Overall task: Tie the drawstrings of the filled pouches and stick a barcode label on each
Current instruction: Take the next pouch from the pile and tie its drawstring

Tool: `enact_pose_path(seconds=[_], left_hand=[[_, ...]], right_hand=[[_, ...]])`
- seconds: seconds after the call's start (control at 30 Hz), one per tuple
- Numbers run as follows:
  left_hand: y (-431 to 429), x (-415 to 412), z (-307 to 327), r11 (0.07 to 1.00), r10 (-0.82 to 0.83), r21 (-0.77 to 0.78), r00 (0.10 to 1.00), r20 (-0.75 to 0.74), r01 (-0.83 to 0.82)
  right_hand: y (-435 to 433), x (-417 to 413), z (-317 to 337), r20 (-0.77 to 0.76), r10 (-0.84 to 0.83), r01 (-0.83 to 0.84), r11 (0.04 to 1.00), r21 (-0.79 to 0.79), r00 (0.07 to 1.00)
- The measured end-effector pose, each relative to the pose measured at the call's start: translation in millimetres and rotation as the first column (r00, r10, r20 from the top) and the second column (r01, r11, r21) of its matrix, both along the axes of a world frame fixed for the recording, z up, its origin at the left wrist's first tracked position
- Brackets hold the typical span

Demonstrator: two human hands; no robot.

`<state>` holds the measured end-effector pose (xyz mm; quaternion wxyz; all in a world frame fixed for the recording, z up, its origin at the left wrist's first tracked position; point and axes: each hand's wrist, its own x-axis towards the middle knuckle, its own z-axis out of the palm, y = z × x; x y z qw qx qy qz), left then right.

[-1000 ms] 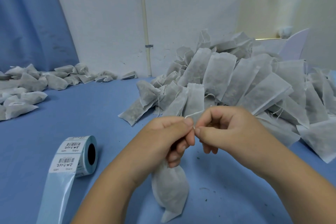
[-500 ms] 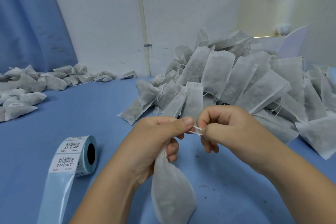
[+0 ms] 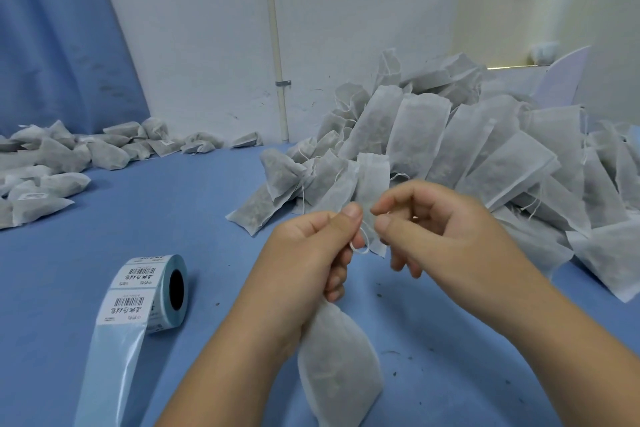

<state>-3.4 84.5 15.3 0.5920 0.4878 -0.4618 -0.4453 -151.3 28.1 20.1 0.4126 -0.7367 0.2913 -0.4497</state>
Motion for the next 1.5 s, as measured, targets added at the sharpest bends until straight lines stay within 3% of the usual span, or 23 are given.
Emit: enact_pose_path(seconds=[0.17, 0.47, 0.83, 1.0, 1.07, 1.17, 1.3, 1.5], left_hand=[[0, 0, -1, 0.999, -0.022, -0.045, 0.999, 0.04, 0.024], [1, 0, 1, 0.998, -0.049, -0.025, 0.995, 0.084, 0.051], [3, 7, 3, 0.983, -0.182, 0.049, 0.971, 0.157, 0.177], [2, 6, 2, 0.996, -0.091, 0.021, 0.986, 0.136, 0.089], [0, 5, 0, 0.998, -0.055, -0.001, 0.989, 0.137, 0.055], [-2, 6, -2, 0.999, -0.026, -0.026, 0.989, 0.149, 0.03], [-3, 8, -5, 0.998, -0.021, -0.048, 0.977, 0.212, 0.032], [-5, 11, -10, 0.998, 0.062, -0.02, 0.917, 0.394, -0.059]], right_hand=[[5, 2, 0, 0.006, 0.087, -0.087, 0.99, 0.113, 0.996], [5, 2, 1, -0.042, 0.147, -0.144, 0.987, 0.071, 0.988], [-1, 2, -4, -0.093, -0.045, 0.051, 0.997, 0.06, 0.995], [-2, -1, -2, -0.044, -0.123, 0.123, 0.992, -0.009, 0.991], [-1, -3, 1, 0.028, -0.11, 0.108, 0.992, 0.058, 0.994], [5, -2, 4, -0.037, 0.026, -0.019, 0.983, 0.182, 0.999], [8, 0, 2, 0.002, 0.143, -0.138, 0.949, 0.282, 0.99], [5, 0, 1, -0.057, 0.076, -0.061, 0.972, 0.228, 0.996]])
